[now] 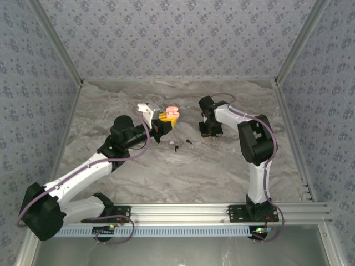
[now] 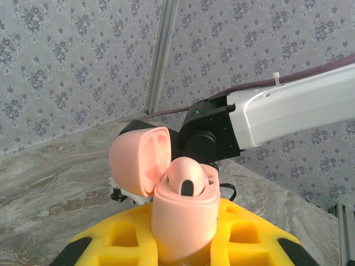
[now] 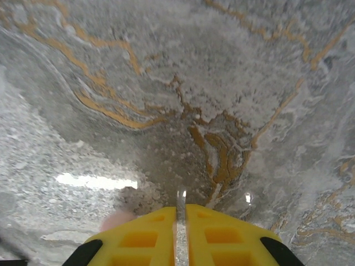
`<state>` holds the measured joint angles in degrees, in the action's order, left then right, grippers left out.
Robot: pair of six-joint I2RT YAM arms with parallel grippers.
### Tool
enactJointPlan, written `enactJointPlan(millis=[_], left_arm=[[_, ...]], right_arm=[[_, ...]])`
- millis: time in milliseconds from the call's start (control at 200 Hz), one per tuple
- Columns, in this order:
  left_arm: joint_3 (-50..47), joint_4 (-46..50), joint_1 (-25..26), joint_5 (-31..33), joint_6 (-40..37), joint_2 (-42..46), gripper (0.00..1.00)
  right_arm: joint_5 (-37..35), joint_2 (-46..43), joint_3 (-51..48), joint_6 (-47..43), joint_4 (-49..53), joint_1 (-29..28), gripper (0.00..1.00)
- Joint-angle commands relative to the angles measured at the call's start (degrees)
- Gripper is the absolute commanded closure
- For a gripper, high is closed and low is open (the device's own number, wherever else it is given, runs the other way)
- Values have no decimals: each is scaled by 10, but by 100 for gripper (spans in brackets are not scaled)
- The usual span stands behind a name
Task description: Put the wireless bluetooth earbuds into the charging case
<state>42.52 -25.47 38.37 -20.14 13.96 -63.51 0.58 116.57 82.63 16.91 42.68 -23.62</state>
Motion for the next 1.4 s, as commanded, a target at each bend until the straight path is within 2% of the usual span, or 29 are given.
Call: enactJointPlan(millis=[0, 370, 525, 665, 790, 880, 1184, 1399], left_arm=[[19, -21, 3, -8, -7, -1, 86], [21, -25, 3, -11, -1, -6, 86], [21, -24, 3, -12, -1, -6, 86], [22, -23, 3, -11, 0, -5, 86], [21, -21, 3, -10, -1, -4, 86], [21, -22, 2, -10, -1, -3, 86], [20, -20, 3, -7, -4, 0, 86], [19, -20, 3, -8, -5, 1, 86]], right_arm=[[-5, -12, -16, -11, 28, -4, 86], [0, -40, -20, -4, 32, -12, 86], [38, -60, -13, -10, 21, -18, 84], [66, -54, 8, -15, 14, -21, 77], [90, -33, 36, -14, 20, -25, 63], [81, -15, 56, 5, 31, -32, 54], [12, 34, 103, 90, 60, -60, 54], [-27, 49, 118, 124, 68, -72, 57]])
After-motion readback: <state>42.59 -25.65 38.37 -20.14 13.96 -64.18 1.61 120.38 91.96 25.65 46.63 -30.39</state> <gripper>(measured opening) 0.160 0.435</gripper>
